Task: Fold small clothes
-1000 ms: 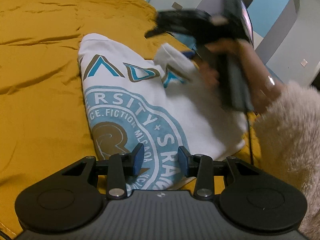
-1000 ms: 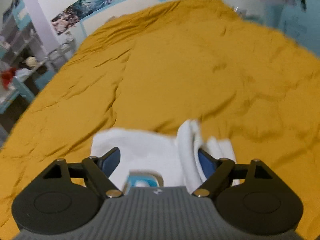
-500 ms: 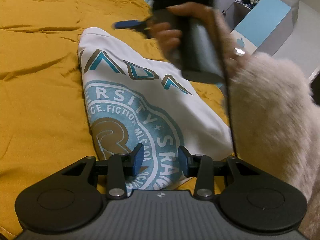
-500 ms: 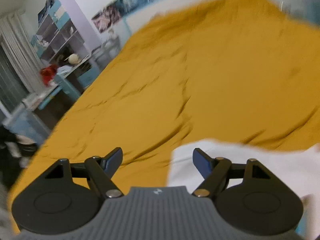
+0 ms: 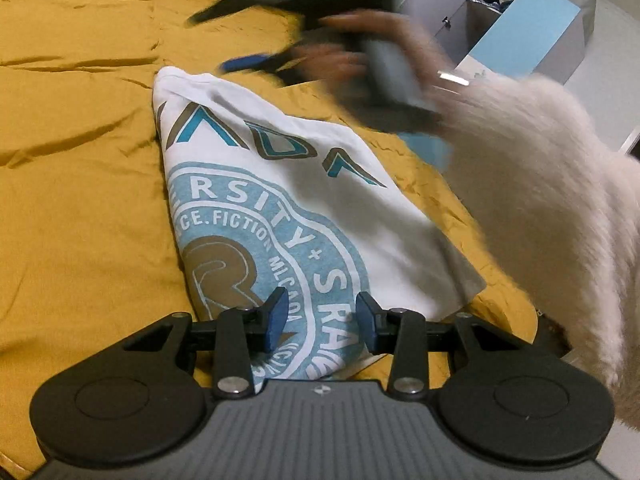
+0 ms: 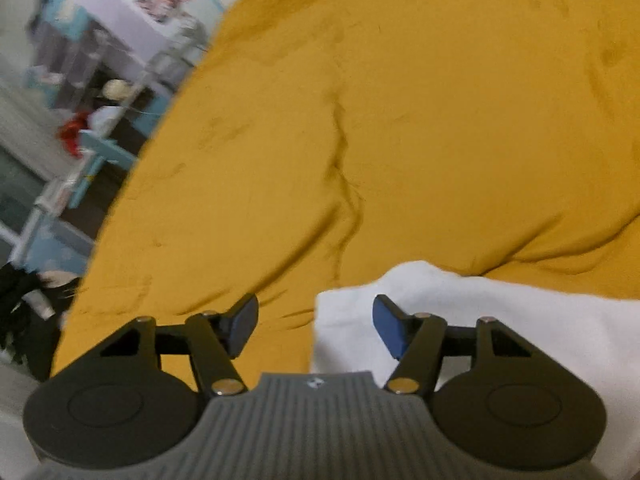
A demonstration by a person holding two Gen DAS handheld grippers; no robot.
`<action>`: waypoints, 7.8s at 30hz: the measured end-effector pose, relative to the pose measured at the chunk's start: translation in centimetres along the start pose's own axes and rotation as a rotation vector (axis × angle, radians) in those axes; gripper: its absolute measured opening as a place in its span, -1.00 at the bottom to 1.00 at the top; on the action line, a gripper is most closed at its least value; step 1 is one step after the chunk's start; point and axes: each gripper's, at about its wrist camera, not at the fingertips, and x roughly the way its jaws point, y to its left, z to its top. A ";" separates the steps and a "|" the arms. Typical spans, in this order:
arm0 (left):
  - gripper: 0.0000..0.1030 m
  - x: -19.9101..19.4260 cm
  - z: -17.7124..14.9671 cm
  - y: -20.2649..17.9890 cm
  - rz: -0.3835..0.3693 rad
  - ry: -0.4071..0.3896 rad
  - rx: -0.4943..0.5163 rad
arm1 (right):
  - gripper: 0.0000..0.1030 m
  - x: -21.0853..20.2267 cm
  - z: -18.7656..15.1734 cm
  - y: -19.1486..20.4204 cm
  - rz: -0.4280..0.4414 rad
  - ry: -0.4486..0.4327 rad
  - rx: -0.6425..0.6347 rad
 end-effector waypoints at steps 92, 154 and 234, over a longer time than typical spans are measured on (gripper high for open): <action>-0.37 -2.5 4.8 9.1 -0.445 0.083 -0.563 | -0.51 -11.8 -0.3 -5.1 0.083 -0.028 0.052; -0.42 -19.5 1.2 17.1 0.220 -0.243 -0.460 | -0.95 1.7 -19.5 15.5 0.035 -0.024 -0.493; 0.38 -20.7 1.8 5.7 0.731 -0.230 -0.152 | 0.60 -5.1 -21.5 25.0 -0.207 -0.163 -0.545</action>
